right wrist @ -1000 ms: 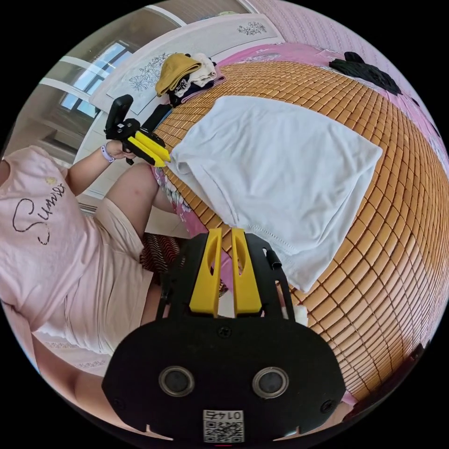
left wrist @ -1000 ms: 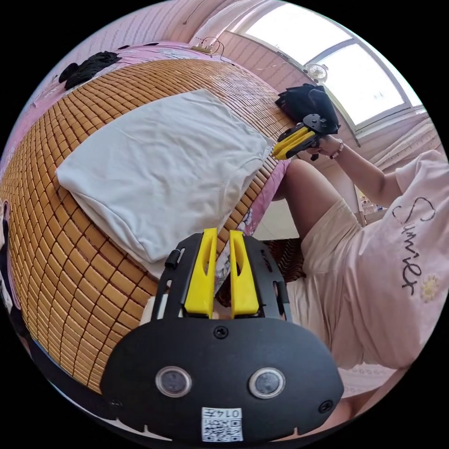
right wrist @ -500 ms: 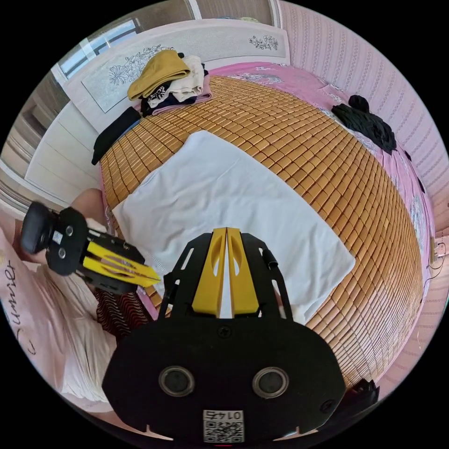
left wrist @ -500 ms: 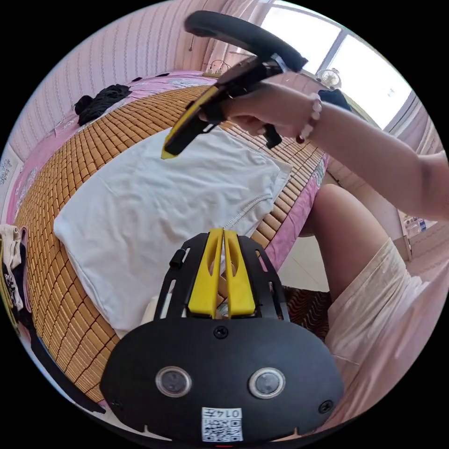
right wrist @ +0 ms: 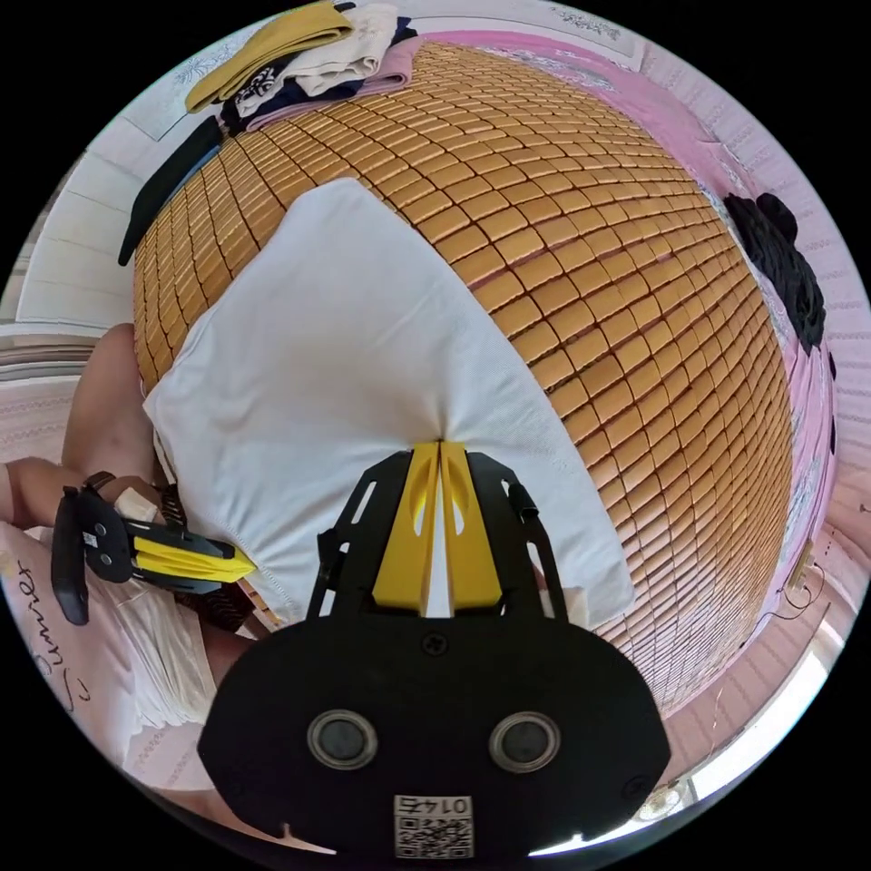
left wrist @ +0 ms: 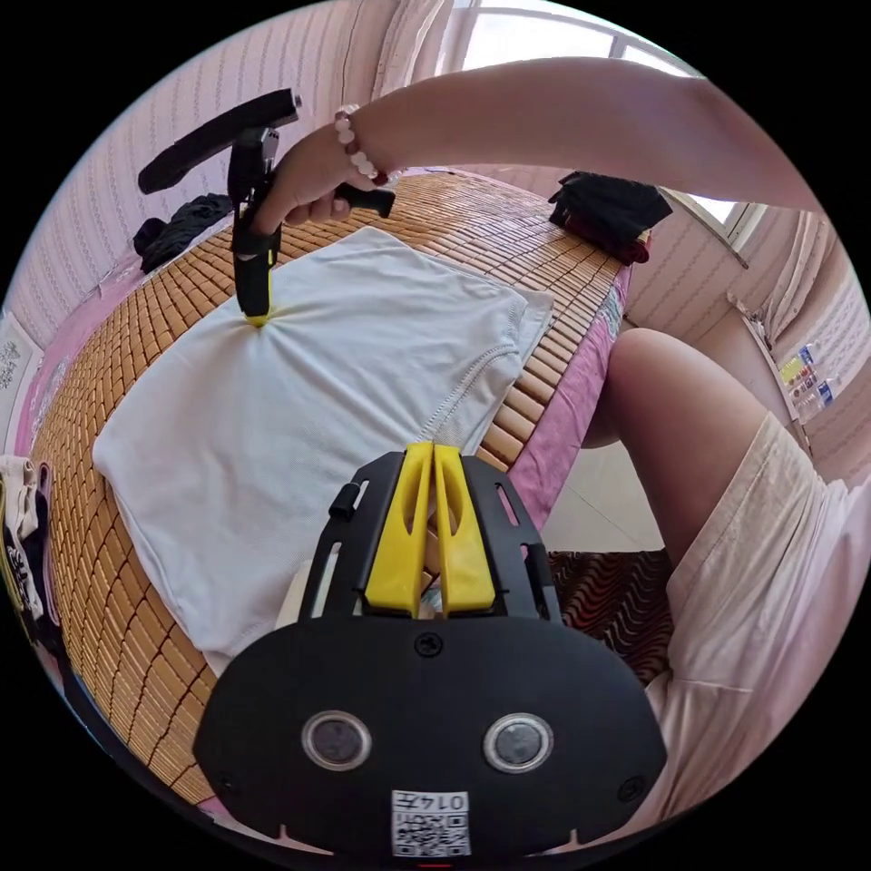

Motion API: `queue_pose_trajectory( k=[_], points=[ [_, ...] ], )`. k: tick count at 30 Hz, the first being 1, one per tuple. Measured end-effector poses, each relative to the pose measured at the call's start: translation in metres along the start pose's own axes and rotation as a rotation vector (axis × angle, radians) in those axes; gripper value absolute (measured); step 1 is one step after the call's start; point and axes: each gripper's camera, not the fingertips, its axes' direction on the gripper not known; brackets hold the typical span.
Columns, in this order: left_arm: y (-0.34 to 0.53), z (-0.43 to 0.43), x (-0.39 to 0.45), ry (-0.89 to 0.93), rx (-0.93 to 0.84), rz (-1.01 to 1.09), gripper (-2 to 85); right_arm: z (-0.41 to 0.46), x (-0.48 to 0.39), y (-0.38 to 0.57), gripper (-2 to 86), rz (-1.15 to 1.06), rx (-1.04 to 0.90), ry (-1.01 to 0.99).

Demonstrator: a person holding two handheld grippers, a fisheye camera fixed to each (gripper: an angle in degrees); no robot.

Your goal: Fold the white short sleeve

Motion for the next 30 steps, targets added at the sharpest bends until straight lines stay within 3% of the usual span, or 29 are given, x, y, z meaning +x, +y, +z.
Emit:
queue_pose_trajectory(
  k=[5,9,11,16,21,22,26,30],
  points=[
    [0.007,0.008,0.005,0.031,0.003,-0.015,-1.0,-0.018,0.016,-0.021,-0.4,0.056,0.014,0.093],
    [0.012,0.013,0.012,0.020,0.011,-0.005,-1.0,-0.016,0.031,-0.031,-0.4,0.046,-0.093,0.054],
    [0.015,0.014,0.017,-0.001,0.019,-0.008,-0.9,-0.034,0.040,-0.017,-0.4,0.073,-0.023,0.039],
    [0.023,0.000,0.029,-0.031,0.077,0.030,-0.6,-0.088,0.053,0.139,0.0,0.254,0.385,-0.153],
    [0.024,-0.011,0.037,0.051,0.192,0.032,1.8,-0.056,0.024,0.323,1.7,0.511,0.465,-0.131],
    [0.020,-0.010,0.040,0.079,0.228,0.031,6.1,-0.045,0.017,0.359,2.6,0.583,0.458,-0.147],
    [-0.004,0.009,0.059,0.141,0.217,0.122,11.4,-0.015,0.015,0.434,8.9,0.786,0.439,-0.219],
    [-0.028,0.030,0.076,0.163,0.208,0.190,14.0,-0.007,0.037,0.473,6.5,0.886,0.498,-0.307]
  ],
)
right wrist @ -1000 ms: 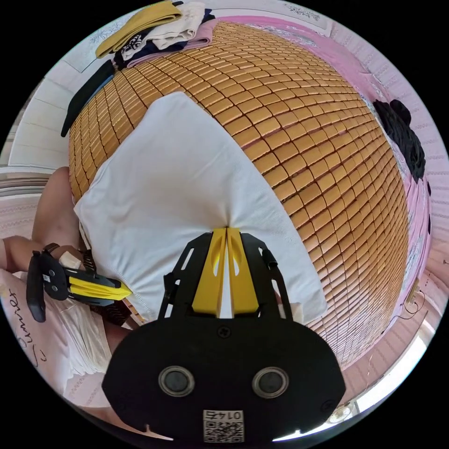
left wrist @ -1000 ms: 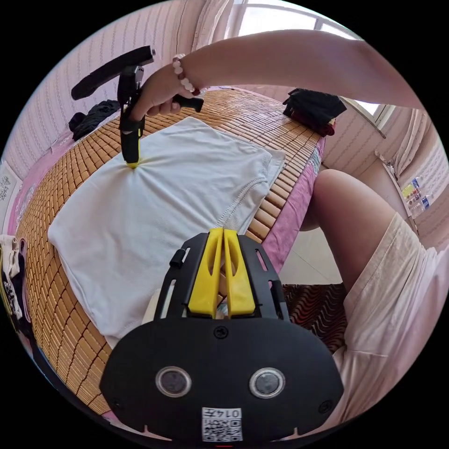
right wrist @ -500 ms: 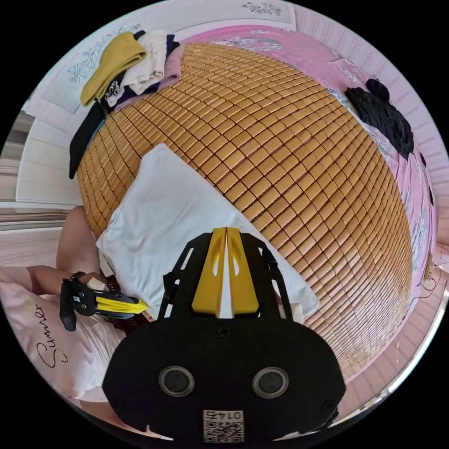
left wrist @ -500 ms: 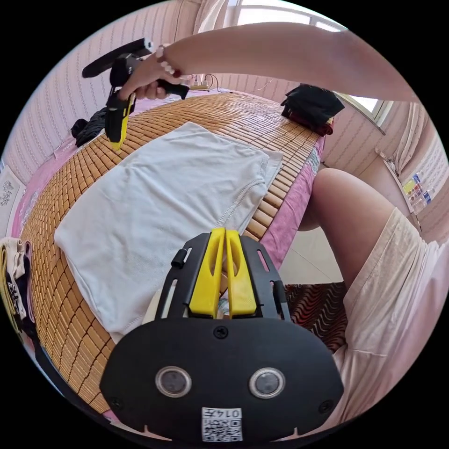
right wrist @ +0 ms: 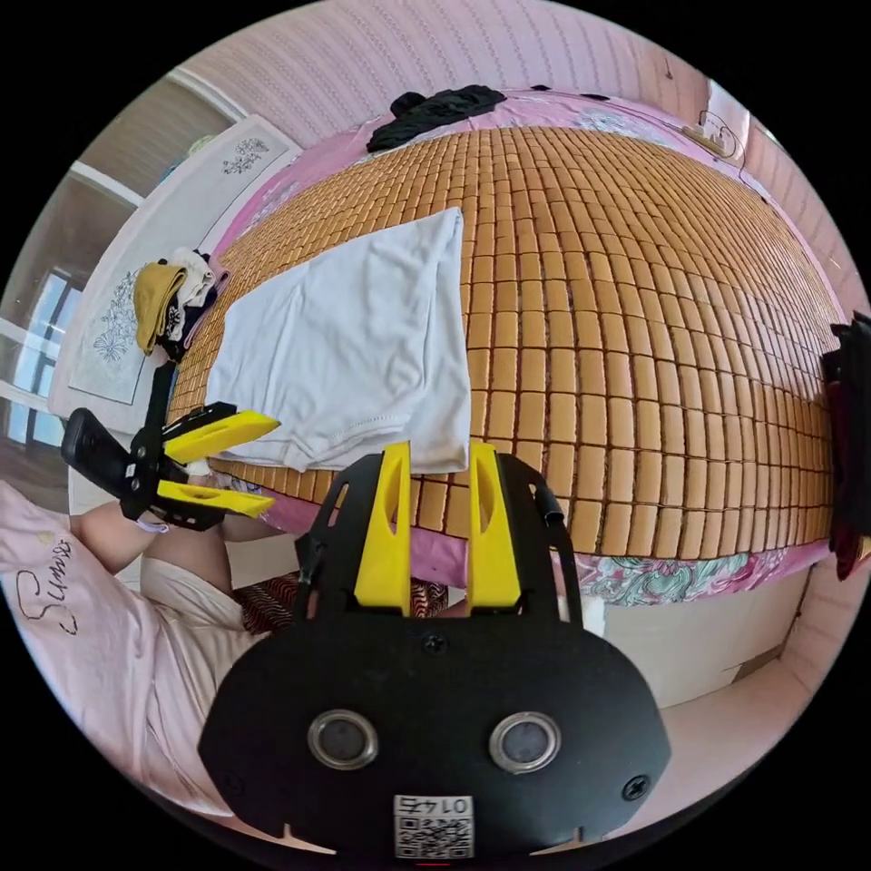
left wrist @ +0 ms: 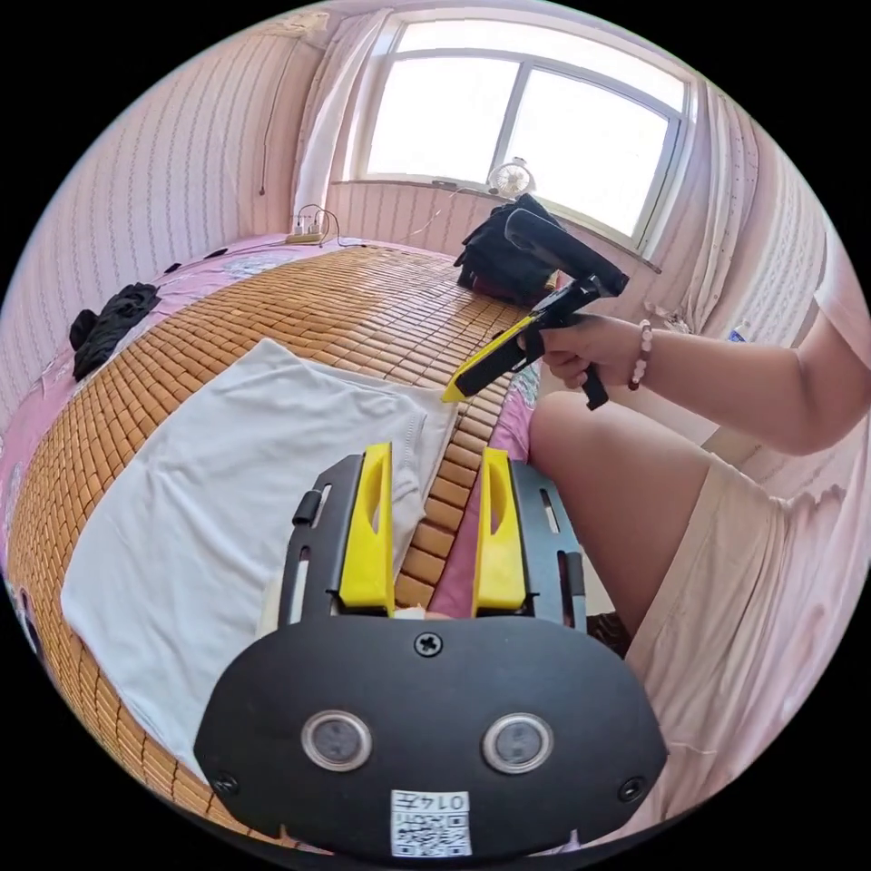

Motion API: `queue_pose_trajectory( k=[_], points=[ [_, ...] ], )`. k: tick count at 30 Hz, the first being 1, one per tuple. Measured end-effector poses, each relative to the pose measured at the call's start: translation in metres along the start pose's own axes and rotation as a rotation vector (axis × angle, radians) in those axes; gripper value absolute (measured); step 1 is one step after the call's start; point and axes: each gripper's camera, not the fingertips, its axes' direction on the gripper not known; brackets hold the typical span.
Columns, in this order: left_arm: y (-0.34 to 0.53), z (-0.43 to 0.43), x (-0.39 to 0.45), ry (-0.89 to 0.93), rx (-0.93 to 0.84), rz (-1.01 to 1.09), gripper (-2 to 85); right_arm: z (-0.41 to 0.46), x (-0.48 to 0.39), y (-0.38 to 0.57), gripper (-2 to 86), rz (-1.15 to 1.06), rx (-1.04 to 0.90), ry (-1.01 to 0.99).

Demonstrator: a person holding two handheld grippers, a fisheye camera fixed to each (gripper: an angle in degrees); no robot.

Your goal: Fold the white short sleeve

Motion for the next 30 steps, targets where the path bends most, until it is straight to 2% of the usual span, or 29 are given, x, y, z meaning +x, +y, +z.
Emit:
queue_pose_trajectory(
  k=[3,9,11,13,16,19,23,26,28,30],
  points=[
    [-0.018,0.027,0.002,0.005,-0.066,0.019,17.0,-0.020,0.017,0.000,2.4,-0.009,-0.003,-0.125],
    [-0.040,0.061,0.008,-0.029,-0.132,0.005,17.4,-0.091,0.047,0.022,1.3,0.012,0.143,-0.372],
    [-0.042,0.059,0.015,-0.106,-0.148,-0.007,10.2,-0.108,0.052,0.029,1.4,0.019,0.170,-0.437],
    [-0.040,0.049,0.020,-0.140,-0.136,0.007,3.6,-0.132,0.057,0.043,1.9,0.019,0.278,-0.536],
    [-0.032,0.032,0.024,-0.005,-0.129,-0.002,2.3,-0.148,0.090,0.065,4.1,0.156,0.464,-0.583],
    [-0.017,0.013,0.035,0.079,-0.100,0.016,2.1,-0.127,0.123,0.063,11.5,0.330,0.337,-0.522],
    [0.004,-0.012,0.052,0.133,-0.082,0.081,2.2,-0.112,0.141,0.059,14.5,0.469,0.318,-0.566],
    [0.017,-0.024,0.058,0.169,-0.076,0.109,2.0,-0.115,0.166,0.064,12.8,0.584,0.432,-0.604],
    [0.022,-0.028,0.060,0.184,-0.062,0.120,1.9,-0.127,0.186,0.075,6.3,0.642,0.547,-0.601],
    [0.024,-0.030,0.060,0.193,-0.047,0.123,1.9,-0.136,0.198,0.080,1.9,0.652,0.584,-0.646]
  ],
)
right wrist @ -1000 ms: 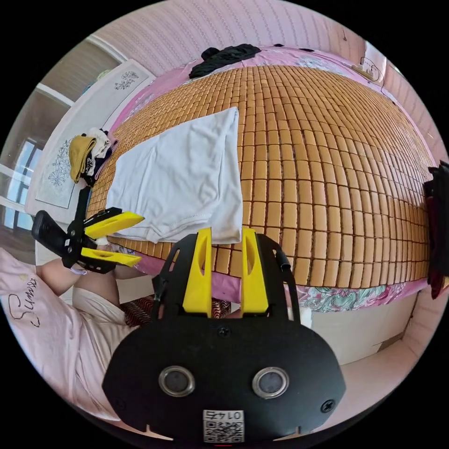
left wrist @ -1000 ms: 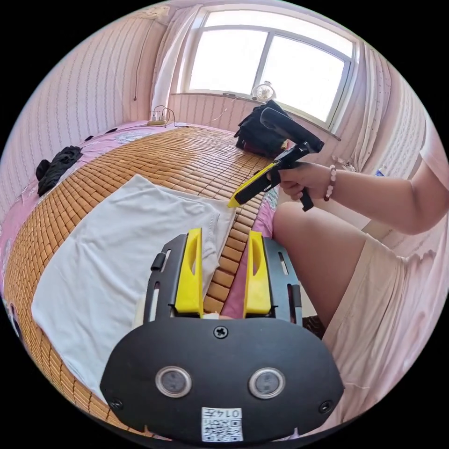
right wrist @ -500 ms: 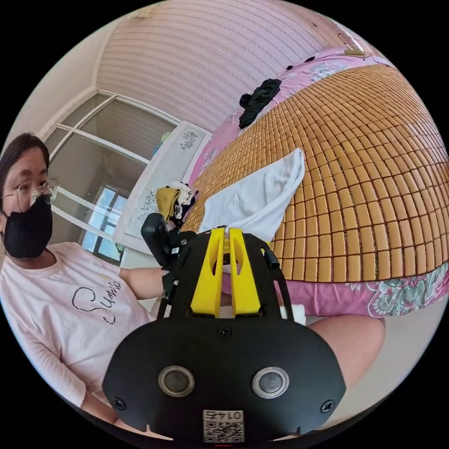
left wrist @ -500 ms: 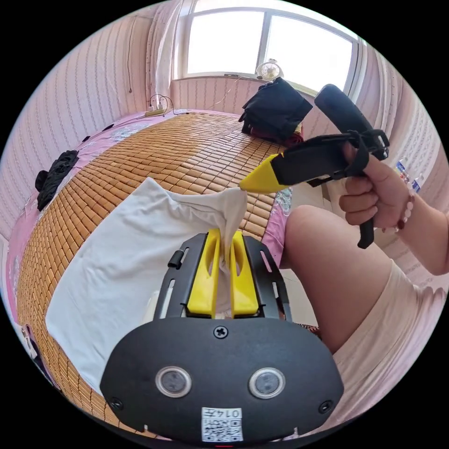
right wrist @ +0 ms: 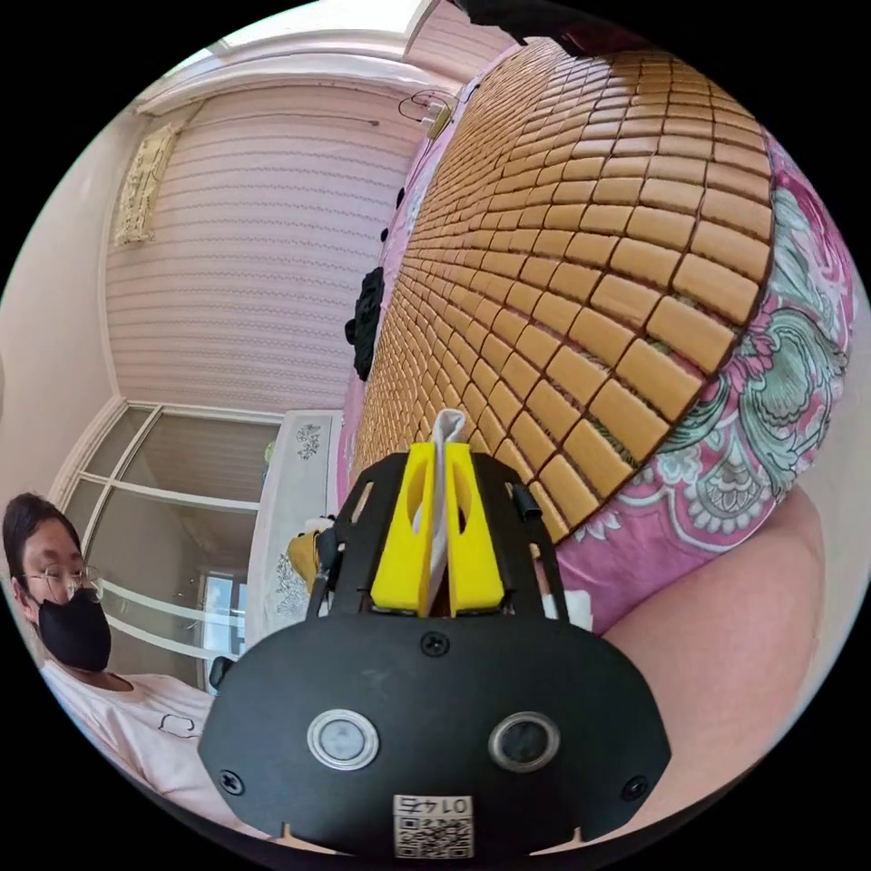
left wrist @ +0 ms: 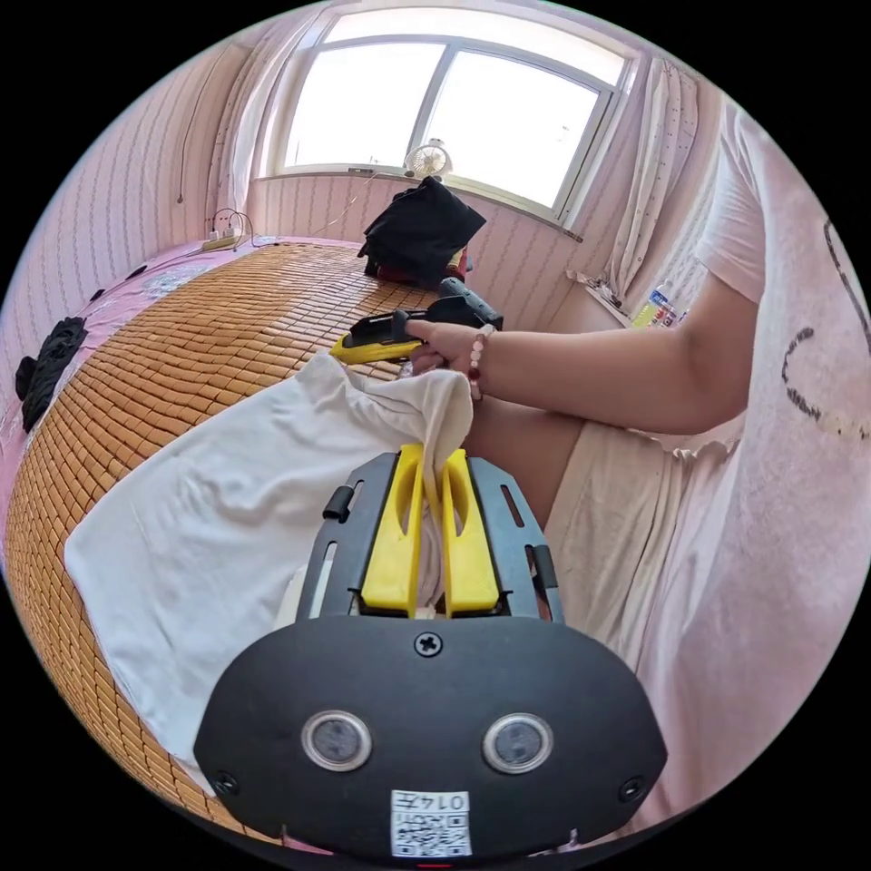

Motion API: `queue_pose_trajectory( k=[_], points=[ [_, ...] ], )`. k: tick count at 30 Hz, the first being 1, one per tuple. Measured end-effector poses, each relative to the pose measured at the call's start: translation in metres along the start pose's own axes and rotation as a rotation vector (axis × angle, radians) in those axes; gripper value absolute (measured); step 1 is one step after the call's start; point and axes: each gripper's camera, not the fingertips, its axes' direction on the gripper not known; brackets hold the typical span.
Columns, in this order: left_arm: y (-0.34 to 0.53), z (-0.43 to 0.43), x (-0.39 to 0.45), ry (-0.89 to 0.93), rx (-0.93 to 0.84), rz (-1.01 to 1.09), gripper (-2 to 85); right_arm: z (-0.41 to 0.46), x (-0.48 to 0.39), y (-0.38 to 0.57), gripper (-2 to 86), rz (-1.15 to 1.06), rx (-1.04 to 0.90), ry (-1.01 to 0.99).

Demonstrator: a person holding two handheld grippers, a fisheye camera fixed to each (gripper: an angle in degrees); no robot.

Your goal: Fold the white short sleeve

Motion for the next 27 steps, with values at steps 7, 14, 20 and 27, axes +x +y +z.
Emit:
queue_pose_trajectory(
  k=[7,14,20,27],
  points=[
    [-0.003,-0.006,-0.005,0.033,0.084,0.004,2.0,-0.041,-0.025,-0.001,-0.3,-0.080,0.015,0.049],
    [0.004,-0.015,-0.007,0.049,0.099,0.004,2.1,-0.035,-0.055,0.009,-0.4,-0.138,0.006,0.067],
    [0.000,-0.040,-0.017,0.015,0.226,-0.022,2.3,-0.018,-0.140,0.026,-0.4,-0.403,-0.027,0.192],
    [0.054,-0.114,-0.055,-0.143,0.420,-0.403,2.9,0.131,-0.304,0.085,0.2,-0.821,-0.320,0.138]
  ],
)
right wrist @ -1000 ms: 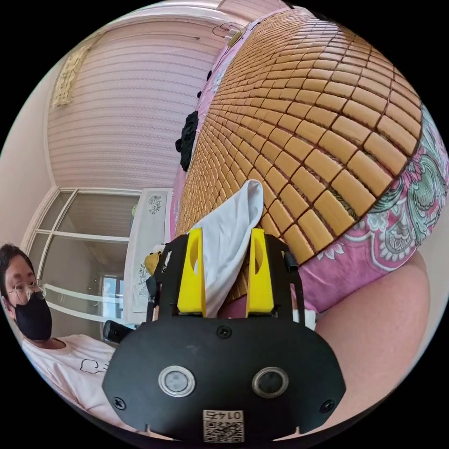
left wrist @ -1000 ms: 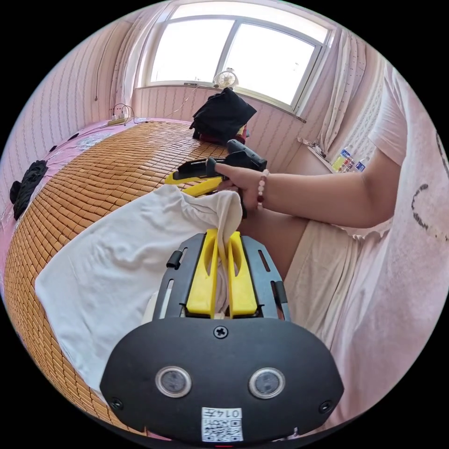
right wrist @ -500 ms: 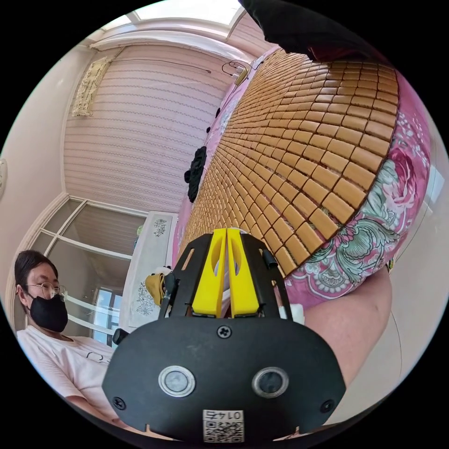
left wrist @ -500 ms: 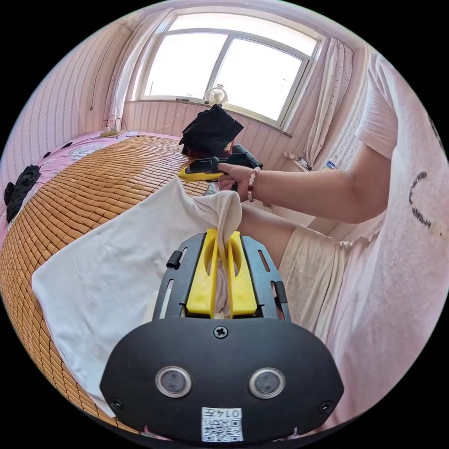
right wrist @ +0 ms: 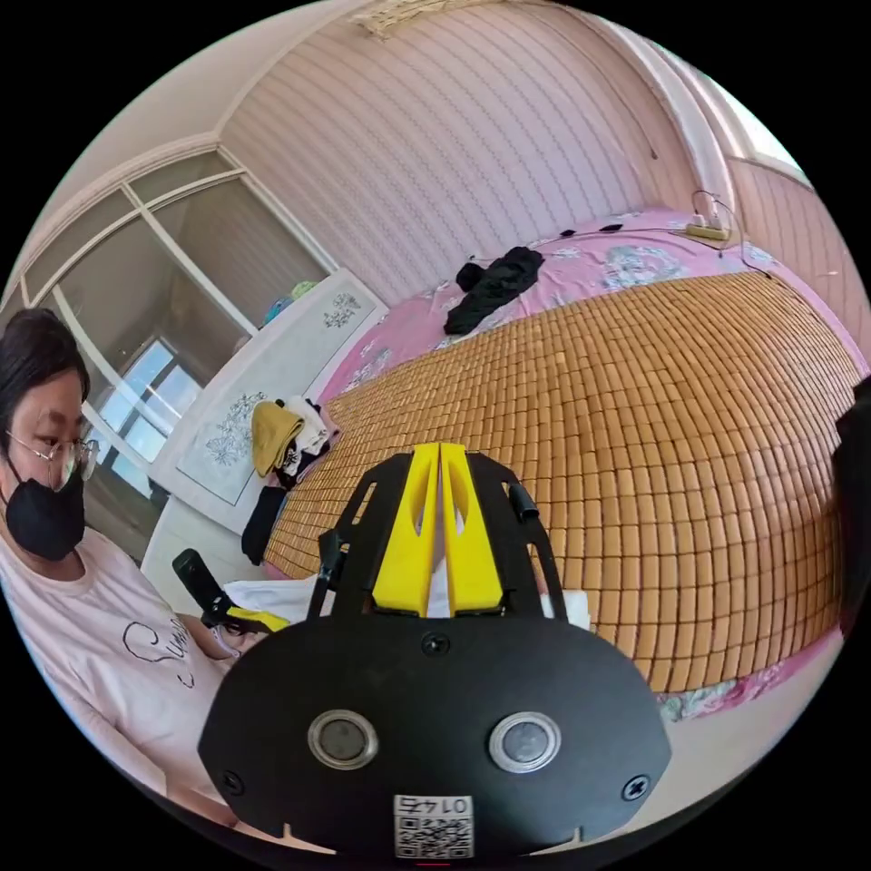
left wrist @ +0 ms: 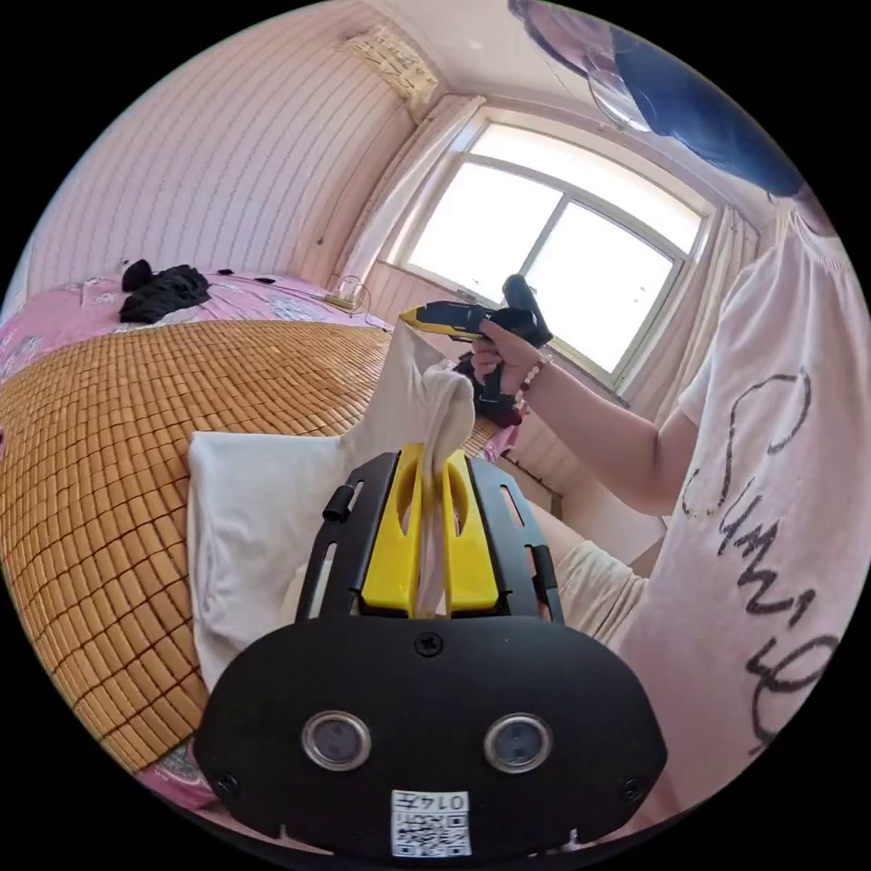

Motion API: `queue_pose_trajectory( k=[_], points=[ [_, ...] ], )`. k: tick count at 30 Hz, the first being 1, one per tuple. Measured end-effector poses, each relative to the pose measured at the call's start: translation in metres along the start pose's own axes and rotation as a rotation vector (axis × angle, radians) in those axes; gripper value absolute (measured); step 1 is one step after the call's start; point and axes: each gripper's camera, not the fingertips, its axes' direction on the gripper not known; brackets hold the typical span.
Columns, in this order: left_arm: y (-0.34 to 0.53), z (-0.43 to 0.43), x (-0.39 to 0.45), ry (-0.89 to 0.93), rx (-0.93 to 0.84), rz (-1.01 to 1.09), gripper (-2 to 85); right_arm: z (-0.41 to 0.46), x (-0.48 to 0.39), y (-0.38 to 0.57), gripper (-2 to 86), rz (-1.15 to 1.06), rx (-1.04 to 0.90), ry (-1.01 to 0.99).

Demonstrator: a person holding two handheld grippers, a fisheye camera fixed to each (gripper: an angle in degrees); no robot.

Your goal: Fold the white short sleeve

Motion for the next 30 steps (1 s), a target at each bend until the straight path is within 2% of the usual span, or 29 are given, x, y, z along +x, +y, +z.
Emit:
queue_pose_trajectory(
  k=[3,5,10,14,16,19,22,27,30],
  points=[
    [0.026,-0.024,-0.029,-0.236,-0.050,-0.147,6.3,0.108,-0.049,-0.021,1.3,-0.054,-0.168,-0.062],
    [0.049,-0.032,-0.057,-0.319,-0.192,-0.314,8.7,0.159,-0.063,-0.018,1.9,-0.062,-0.233,0.009],
    [0.065,-0.043,-0.074,-0.321,-0.258,-0.463,9.9,0.224,-0.096,0.008,5.3,-0.124,-0.323,0.120],
    [0.062,-0.040,-0.079,-0.352,-0.221,-0.511,10.1,0.266,-0.118,0.013,9.7,-0.225,-0.399,0.239],
    [0.060,-0.036,-0.083,-0.359,-0.205,-0.540,10.5,0.305,-0.131,0.015,14.4,-0.292,-0.479,0.275],
    [0.058,-0.025,-0.084,-0.373,-0.205,-0.584,11.7,0.349,-0.149,0.022,13.9,-0.365,-0.610,0.291],
    [0.056,-0.011,-0.079,-0.407,-0.214,-0.603,13.3,0.352,-0.173,0.030,9.1,-0.465,-0.598,0.196],
    [0.051,0.013,-0.064,-0.483,-0.264,-0.557,11.1,0.336,-0.191,0.034,3.3,-0.440,-0.609,0.097],
    [0.049,0.023,-0.051,-0.580,-0.312,-0.469,5.5,0.285,-0.208,0.037,2.3,-0.421,-0.456,0.030]
  ],
)
